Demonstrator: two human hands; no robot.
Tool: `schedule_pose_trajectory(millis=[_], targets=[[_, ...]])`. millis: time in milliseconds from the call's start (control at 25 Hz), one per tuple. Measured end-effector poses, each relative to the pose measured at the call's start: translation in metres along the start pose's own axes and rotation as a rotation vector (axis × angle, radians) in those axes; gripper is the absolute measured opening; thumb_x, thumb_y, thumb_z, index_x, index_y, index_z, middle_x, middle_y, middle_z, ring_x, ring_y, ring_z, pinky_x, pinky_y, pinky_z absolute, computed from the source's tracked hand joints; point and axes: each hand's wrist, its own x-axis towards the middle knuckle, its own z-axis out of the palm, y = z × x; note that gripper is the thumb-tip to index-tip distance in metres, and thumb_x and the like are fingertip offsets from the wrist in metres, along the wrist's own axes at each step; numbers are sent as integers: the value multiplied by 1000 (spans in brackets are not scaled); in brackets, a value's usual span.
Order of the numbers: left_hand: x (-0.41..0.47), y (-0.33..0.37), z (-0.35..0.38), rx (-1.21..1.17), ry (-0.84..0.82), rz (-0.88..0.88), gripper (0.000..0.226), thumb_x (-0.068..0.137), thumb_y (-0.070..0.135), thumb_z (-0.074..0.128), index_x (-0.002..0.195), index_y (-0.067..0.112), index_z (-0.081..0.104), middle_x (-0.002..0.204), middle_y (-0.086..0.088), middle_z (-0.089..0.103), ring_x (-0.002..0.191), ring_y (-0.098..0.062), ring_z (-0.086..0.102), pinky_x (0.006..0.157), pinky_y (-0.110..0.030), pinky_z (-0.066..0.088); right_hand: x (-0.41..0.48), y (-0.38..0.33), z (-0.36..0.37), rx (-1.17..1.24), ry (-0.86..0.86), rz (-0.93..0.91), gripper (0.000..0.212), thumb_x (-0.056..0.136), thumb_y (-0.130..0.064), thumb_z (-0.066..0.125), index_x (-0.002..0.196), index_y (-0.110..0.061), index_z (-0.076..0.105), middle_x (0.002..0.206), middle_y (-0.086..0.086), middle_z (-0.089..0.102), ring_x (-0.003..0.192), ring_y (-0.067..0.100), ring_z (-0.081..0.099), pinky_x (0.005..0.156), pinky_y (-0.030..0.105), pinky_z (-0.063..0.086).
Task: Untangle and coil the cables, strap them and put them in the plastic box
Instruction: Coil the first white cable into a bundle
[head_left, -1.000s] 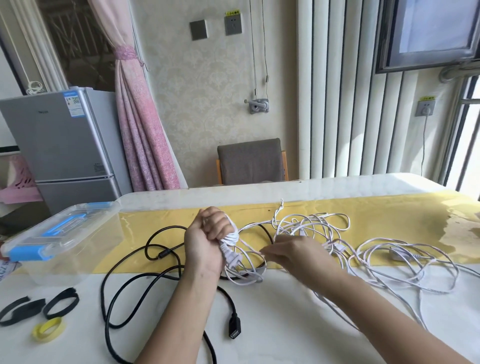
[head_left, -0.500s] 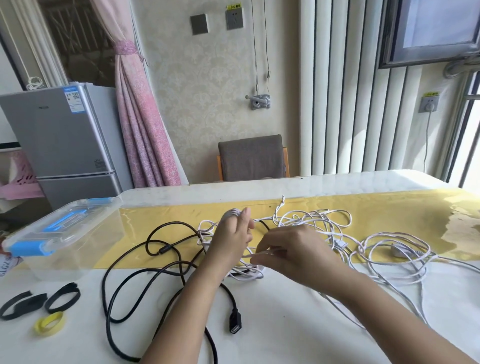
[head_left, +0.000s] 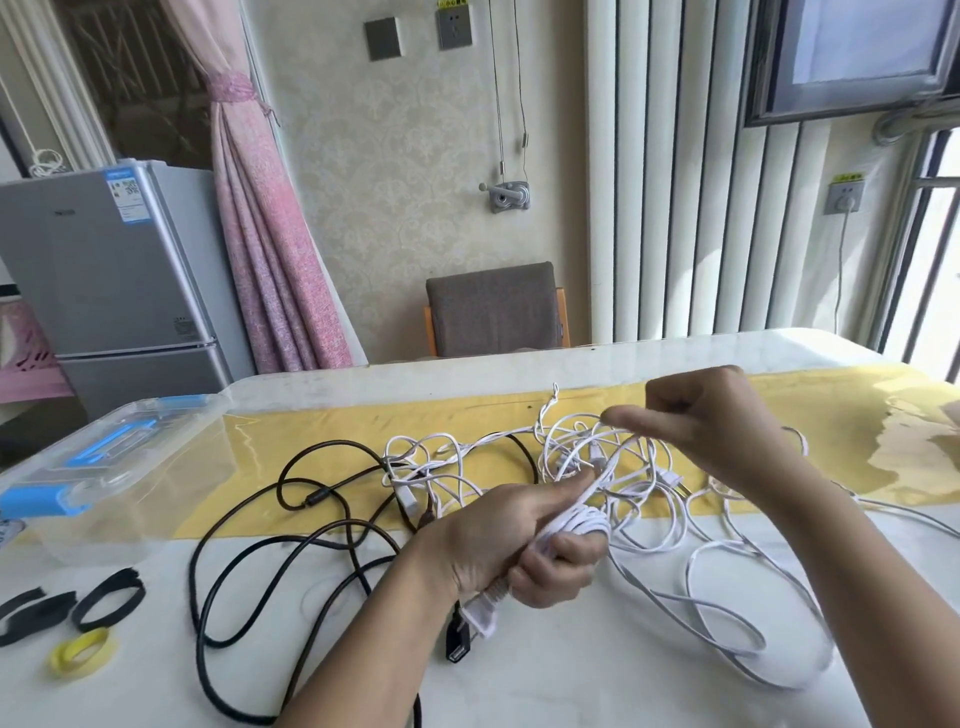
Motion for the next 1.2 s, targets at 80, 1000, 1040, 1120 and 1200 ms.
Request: schedule_pose_trajectory(millis=[80, 1000, 1040, 1120, 1200], targets=[[-7, 4, -2, -74, -160, 39, 49, 92, 60, 31, 57, 26, 34, 42, 11, 21, 33, -6, 16, 34, -18, 14, 1, 15, -7, -25, 77, 81, 67, 73, -59, 68, 42, -10, 34, 42, -4, 19, 47, 12, 18, 45, 24, 18], [-29, 19, -37, -47, 1264, 867, 54, 93, 60, 28, 61, 17, 33, 42, 8, 26, 36, -9, 25, 38, -20, 25, -18, -23, 82, -311, -401, -193, 54, 96, -47, 40, 63, -7, 53, 65, 13, 62, 62, 29, 53, 59, 36, 44], [-26, 16, -37, 131, 1321, 836, 55, 90, 63, 30, 62, 16, 33, 44, 7, 26, 39, -11, 27, 41, -21, 27, -19, -24, 82, -277, -384, -223, 57, 95, -51, 36, 64, -7, 54, 63, 13, 61, 61, 29, 52, 60, 38, 44], [-21, 7, -43, 504, 1377, 797, 60, 88, 70, 32, 61, 17, 32, 50, 4, 29, 47, -15, 30, 48, -27, 29, -21, -26, 82, -186, -386, -286, 60, 92, -55, 31, 64, -7, 54, 56, 12, 56, 56, 28, 48, 58, 38, 43], [-18, 2, -48, 865, 1450, 757, 61, 89, 71, 30, 58, 18, 29, 54, 0, 33, 55, -19, 35, 57, -32, 33, -21, -28, 81, -124, -416, -320, 52, 91, -49, 38, 60, -9, 48, 48, 8, 44, 52, 27, 40, 50, 33, 38]])
